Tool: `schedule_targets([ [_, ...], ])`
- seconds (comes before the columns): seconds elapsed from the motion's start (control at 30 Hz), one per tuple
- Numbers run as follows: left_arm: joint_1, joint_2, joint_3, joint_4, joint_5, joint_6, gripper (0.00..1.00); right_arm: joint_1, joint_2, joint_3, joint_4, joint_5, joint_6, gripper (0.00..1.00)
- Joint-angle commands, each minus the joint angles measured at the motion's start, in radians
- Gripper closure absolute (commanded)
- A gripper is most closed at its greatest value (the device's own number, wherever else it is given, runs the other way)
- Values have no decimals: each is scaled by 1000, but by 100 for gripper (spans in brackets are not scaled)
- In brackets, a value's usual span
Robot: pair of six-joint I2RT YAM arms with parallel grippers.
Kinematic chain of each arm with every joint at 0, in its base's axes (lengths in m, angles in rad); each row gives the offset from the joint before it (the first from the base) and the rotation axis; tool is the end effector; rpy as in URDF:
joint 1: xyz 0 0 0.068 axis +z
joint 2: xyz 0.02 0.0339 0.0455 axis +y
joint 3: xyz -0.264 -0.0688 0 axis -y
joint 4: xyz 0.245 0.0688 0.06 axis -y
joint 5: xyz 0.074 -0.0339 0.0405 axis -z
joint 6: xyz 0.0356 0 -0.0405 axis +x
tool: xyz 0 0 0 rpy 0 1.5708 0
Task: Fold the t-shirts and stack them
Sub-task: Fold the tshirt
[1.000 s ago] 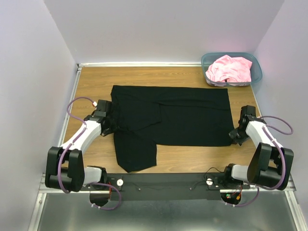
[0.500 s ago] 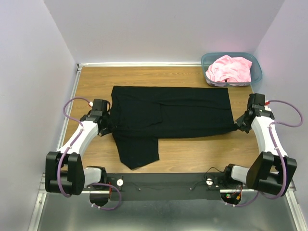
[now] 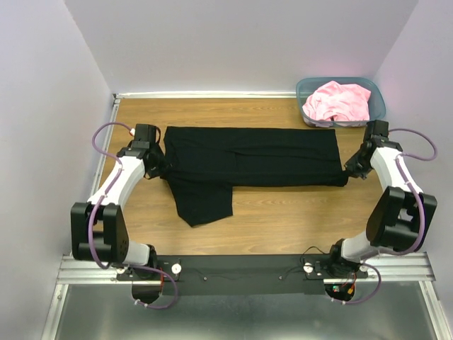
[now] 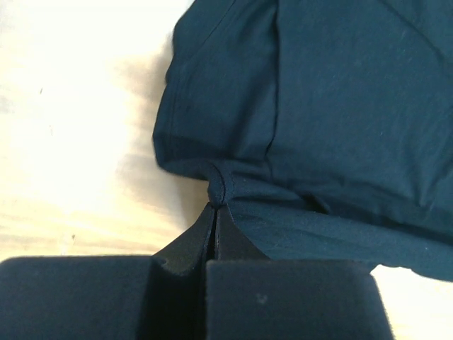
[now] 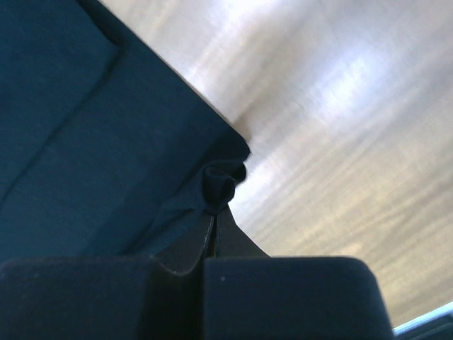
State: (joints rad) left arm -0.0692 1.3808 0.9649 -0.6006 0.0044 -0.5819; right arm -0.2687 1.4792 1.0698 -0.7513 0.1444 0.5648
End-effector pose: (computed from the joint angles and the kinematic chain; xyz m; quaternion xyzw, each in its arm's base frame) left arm 0.2755 -0.0193 0.2355 -0.2433 0.9306 -0.0895 0.2586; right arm 0.2763 -0.0814 0.2337 0.4087 0.8870 -0.0399 0.2113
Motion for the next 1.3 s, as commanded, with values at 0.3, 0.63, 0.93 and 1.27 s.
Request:
schedule_targets([
  [0.3, 32, 213, 162, 33, 11, 47, 100, -7, 191, 142, 67, -40, -57, 99],
  [0.63, 40, 281, 238, 35, 8, 45, 100, -6, 243, 188, 78, -49, -62, 99],
  [0.93, 42, 319, 259, 55, 8, 31, 100, -7, 276, 228, 79, -46, -57, 99],
  [1.27, 42, 386, 252, 97, 3, 14, 100, -4, 360, 226, 130, -91, -48, 99],
])
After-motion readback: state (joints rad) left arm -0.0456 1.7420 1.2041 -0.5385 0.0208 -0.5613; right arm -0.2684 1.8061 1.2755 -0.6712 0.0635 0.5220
